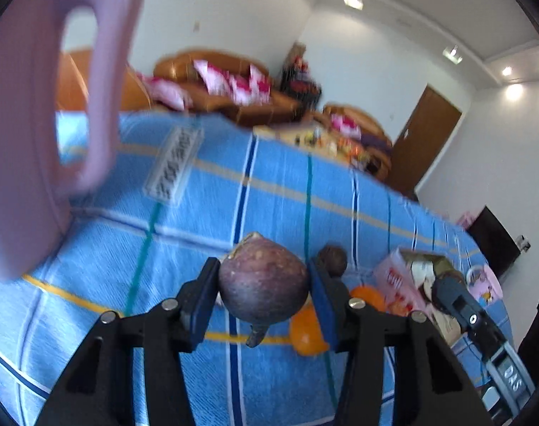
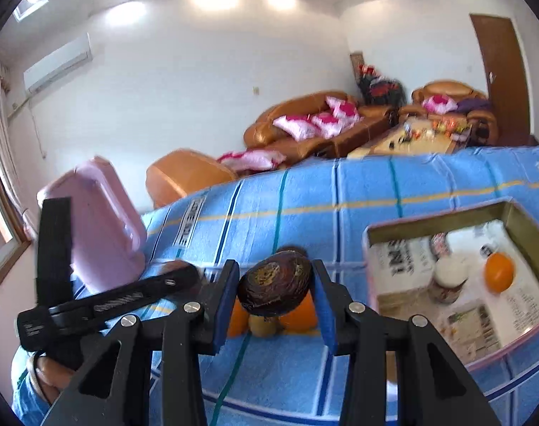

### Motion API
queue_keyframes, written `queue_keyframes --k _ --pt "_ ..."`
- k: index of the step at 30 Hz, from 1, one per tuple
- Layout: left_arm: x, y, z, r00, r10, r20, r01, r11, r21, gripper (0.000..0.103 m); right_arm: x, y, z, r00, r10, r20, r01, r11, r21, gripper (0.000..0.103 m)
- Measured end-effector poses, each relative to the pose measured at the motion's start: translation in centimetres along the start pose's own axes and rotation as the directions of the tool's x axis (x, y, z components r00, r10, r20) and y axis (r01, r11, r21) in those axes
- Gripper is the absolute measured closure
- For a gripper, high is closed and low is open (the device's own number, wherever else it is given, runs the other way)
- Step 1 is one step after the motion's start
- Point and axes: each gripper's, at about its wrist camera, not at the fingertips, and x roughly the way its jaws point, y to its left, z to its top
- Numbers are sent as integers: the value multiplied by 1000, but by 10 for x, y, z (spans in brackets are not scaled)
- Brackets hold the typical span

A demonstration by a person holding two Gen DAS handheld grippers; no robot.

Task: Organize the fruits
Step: 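Lift both fruits and carry them over the tin box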

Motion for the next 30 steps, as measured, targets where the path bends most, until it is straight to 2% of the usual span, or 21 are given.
queue_keyframes --k 3,6,10,13,16,23,30 --pt "-14 1 3 996 -45 75 45 999 1 51 -7 -6 4 997 -56 56 56 998 -3 60" --pt "-25 4 9 987 -92 130 92 996 1 51 -9 -11 6 995 -68 71 67 998 14 60" --pt "-34 10 13 978 -83 193 87 996 -15 51 -9 -10 6 993 -83 80 82 997 7 60" --pt "-31 5 10 978 -15 207 12 1000 12 51 -7 -4 4 992 -91 86 94 995 -30 60" --pt "-23 -11 5 979 53 198 -73 993 95 51 -2 2 0 992 -96 76 102 992 -70 60" --pt "-11 -31 -8 975 128 181 -162 969 184 51 1 10 -7 985 -138 103 151 981 -125 60" --pt "-9 -35 -15 961 207 185 -242 952 189 51 1 12 -8 981 -153 120 168 976 -135 60"
